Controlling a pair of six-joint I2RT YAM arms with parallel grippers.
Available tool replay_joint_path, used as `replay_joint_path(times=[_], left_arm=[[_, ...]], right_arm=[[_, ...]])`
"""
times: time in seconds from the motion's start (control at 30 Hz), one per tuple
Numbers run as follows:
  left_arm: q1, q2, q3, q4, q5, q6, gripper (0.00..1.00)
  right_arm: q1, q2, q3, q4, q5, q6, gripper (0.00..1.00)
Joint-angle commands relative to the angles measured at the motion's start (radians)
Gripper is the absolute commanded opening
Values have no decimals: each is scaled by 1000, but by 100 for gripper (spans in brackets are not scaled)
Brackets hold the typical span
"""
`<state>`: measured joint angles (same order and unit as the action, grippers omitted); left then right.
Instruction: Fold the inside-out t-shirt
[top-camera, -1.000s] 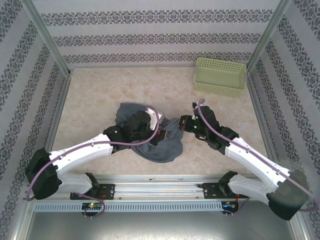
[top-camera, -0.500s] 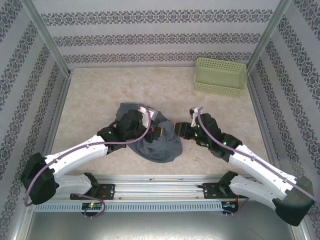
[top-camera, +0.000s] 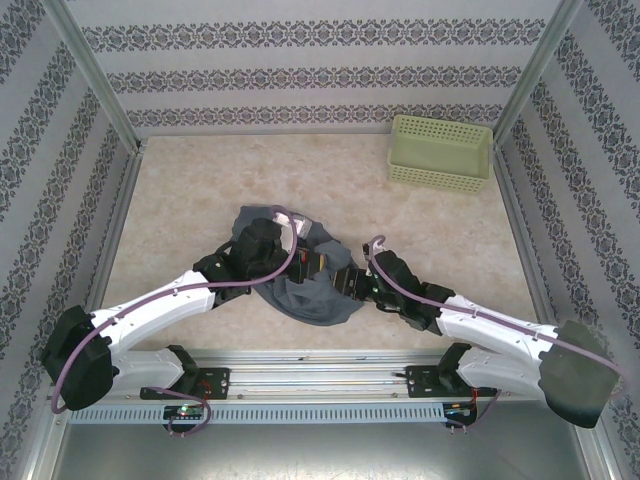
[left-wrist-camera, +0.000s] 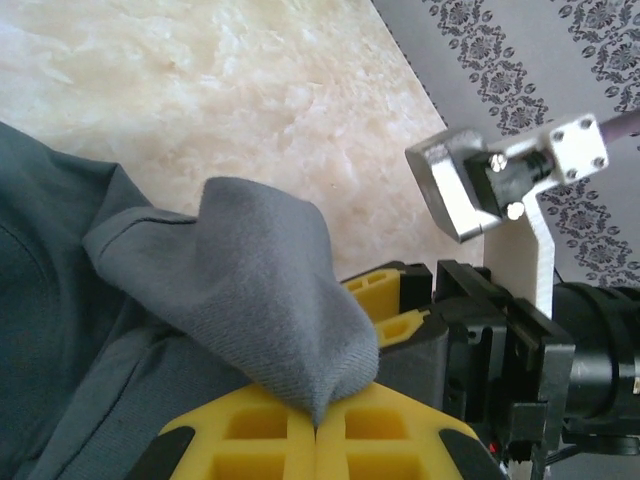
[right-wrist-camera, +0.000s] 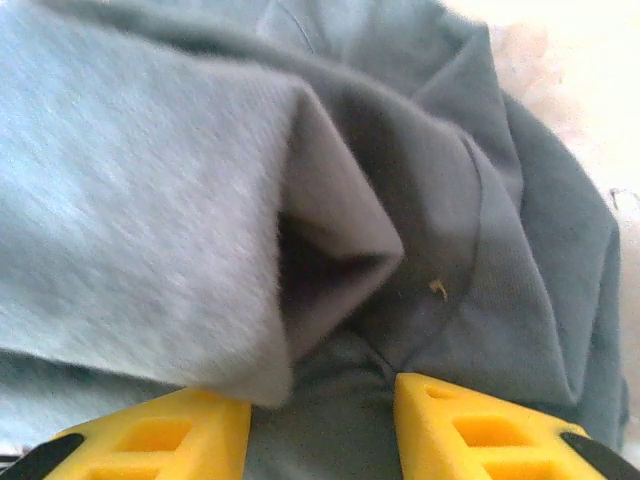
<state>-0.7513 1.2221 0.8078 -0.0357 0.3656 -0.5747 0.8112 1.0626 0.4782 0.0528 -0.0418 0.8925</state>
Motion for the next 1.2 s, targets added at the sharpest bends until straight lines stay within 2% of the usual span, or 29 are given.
replay_joint_path(times=[0.0,0.23,0.4,0.5,0.6,0.73,1.0,1.17], left_arm=[[9,-20,-25,45,36,-17,0],[9,-38,-42,70,46,-27,0],[9,-39,-31,51,36,-14,0],[9,-38,-31,55,37,-22,0],[9,-32,-33,61,44,-28,0],[9,-30,-32,51,38,-24,0],[9,-29,-40,76,40,-44,0],[9,-31,-30,40,19,-32,0]], right_arm=[[-28,23,55,90,-1,32,42],[-36,119,72,155,-99,72,43],[-19,132,83,88,-60,92,44],[-24,110,68,23,-7,115,54],[-26,98,53,29,-32,138,55],[-9,93,42,72,-61,168,55],[-1,143,61,42,-60,164,54],[3,191,69,43,-59,159,43]])
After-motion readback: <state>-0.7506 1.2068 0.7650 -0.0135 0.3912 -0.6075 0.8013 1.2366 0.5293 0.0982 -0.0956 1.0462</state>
